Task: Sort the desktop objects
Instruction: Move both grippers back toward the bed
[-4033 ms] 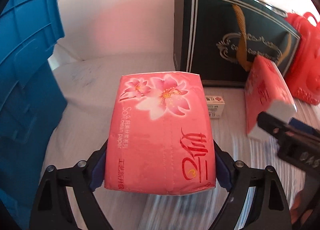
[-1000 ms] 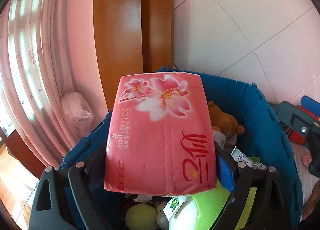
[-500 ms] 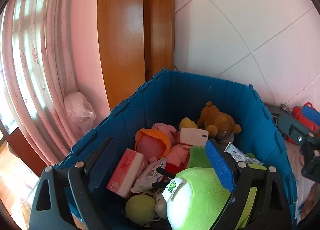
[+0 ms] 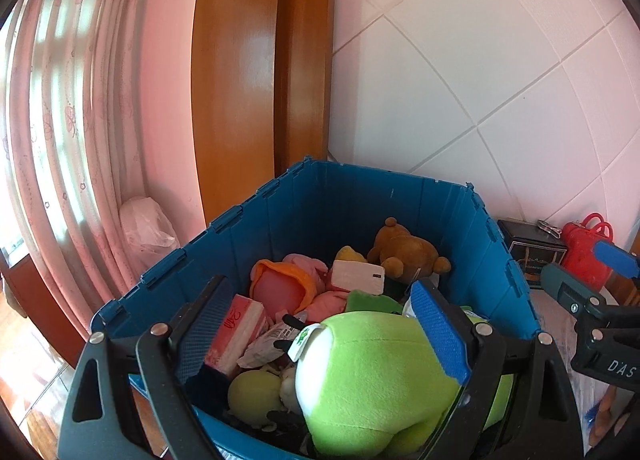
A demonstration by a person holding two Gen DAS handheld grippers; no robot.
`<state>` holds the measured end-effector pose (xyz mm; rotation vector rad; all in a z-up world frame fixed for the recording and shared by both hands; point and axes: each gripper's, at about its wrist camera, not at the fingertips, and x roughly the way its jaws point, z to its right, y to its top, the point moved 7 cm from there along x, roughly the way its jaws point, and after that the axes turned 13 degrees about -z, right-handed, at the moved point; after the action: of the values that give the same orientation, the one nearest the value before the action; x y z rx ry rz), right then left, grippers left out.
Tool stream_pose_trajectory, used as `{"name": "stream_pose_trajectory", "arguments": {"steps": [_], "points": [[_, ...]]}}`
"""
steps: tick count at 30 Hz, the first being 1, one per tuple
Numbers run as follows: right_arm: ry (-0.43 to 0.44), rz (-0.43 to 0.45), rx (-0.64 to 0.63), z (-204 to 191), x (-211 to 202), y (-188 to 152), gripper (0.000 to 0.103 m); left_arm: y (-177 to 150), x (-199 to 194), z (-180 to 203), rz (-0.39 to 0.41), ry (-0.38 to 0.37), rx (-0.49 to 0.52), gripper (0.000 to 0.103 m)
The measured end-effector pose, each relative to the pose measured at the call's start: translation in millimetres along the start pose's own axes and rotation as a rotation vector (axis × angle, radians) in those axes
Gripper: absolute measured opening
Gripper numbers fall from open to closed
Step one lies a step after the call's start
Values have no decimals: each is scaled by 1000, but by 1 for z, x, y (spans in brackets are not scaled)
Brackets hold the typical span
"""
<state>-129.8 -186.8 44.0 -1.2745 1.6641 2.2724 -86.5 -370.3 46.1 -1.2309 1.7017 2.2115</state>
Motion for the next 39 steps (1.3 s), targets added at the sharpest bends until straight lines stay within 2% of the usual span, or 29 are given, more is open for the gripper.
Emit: {"name": "stream_pose_trajectory", "arguments": {"steps": [4, 8, 14, 20, 23, 30, 34, 39], "points": [[-29, 9, 53, 32, -18, -19, 103, -2, -23, 28, 52, -46, 24, 92], [-69, 19, 134, 83, -38, -44, 103, -4, -46, 71, 95, -90, 80, 92], [-158, -4, 266, 182, -63, -96, 103, -14, -70, 155, 130, -177, 158, 92], [-256, -53, 364, 302, -79, -158, 103, -36, -62, 246, 112, -232, 190, 92], [-290, -114, 395, 367, -76, -192, 103, -50, -44, 294, 69, -237, 175, 92], [-391, -304, 527, 511, -64, -293, 103, -99, 16, 392, -111, -242, 207, 92], [-429, -416, 656, 556, -60, -353, 103, -120, 49, 424, -194, -249, 251, 92], [-412, -461, 781, 573, -56, -390, 103, -127, 99, 441, -261, -228, 287, 92]]}}
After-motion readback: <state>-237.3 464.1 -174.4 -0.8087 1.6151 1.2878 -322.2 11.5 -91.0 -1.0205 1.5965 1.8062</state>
